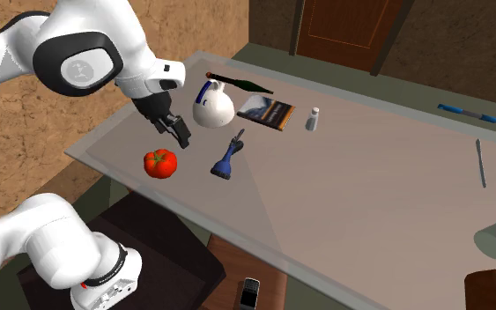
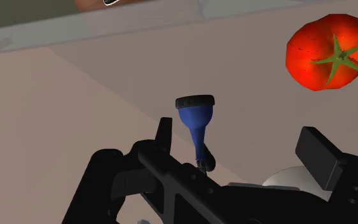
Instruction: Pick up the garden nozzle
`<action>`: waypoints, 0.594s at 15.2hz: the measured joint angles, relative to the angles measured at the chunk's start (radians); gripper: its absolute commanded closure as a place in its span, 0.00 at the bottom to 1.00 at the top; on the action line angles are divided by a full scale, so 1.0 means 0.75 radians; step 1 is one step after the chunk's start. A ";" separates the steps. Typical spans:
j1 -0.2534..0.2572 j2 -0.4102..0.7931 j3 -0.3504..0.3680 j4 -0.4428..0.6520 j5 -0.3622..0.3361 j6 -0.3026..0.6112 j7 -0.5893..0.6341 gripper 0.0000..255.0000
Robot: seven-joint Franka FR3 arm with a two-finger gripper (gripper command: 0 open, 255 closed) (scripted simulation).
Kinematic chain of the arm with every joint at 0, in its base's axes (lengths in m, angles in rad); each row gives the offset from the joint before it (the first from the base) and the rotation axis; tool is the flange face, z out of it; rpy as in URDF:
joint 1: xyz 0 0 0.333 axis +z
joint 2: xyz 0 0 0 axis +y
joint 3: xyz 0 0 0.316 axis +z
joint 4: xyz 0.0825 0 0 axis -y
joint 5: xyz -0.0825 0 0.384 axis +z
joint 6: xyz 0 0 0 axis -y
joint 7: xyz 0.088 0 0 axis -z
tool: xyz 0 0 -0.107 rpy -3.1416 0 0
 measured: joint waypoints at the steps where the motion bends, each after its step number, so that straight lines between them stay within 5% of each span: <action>1: 0.000 0.000 0.000 0.000 0.000 0.000 0.000 0.00; 9: 0.029 0.405 -0.047 0.129 0.001 0.175 -0.093 0.00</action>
